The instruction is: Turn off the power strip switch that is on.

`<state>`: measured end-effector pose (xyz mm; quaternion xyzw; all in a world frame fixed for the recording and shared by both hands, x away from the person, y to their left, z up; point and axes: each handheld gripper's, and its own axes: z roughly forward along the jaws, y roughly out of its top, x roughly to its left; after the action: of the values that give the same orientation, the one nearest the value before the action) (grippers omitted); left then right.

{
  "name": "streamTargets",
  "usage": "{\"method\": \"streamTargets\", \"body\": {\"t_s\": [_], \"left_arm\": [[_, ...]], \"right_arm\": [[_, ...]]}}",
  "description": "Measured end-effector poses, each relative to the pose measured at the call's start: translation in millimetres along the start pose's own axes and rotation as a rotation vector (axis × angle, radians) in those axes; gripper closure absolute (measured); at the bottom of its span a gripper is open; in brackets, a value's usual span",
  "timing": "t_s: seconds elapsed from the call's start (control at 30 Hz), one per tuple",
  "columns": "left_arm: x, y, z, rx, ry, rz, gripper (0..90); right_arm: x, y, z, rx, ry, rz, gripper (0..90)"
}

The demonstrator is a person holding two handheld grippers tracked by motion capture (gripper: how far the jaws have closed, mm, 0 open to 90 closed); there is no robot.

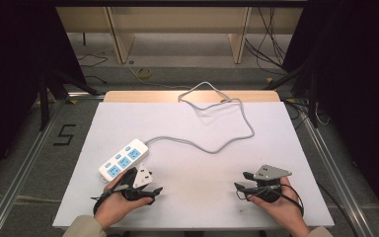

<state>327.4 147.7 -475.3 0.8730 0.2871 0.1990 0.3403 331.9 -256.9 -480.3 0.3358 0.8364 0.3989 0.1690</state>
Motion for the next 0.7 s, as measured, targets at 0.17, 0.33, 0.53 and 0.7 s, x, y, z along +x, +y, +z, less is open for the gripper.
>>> {"method": "streamTargets", "body": {"t_s": [0.17, 0.33, 0.53, 0.7], "left_arm": [[2.1, 2.6, -3.6, -0.012, -0.003, 0.004, 51.0], [4.5, 3.5, -6.4, -0.011, -0.003, 0.009, 73.9], [6.3, 5.3, -8.8, 0.012, 0.006, 0.003, 89.3], [7.6, 7.4, -10.6, 0.033, 0.002, -0.012, 89.4]], "right_arm": [[0.1, -0.1, -0.7, -0.003, -0.002, 0.003, 47.5], [0.3, 0.0, -0.5, -0.004, -0.003, 0.003, 47.4], [0.0, -0.1, -0.8, -0.006, -0.004, 0.003, 47.4], [0.3, 0.0, -1.0, -0.01, -0.004, 0.004, 47.4]]}}
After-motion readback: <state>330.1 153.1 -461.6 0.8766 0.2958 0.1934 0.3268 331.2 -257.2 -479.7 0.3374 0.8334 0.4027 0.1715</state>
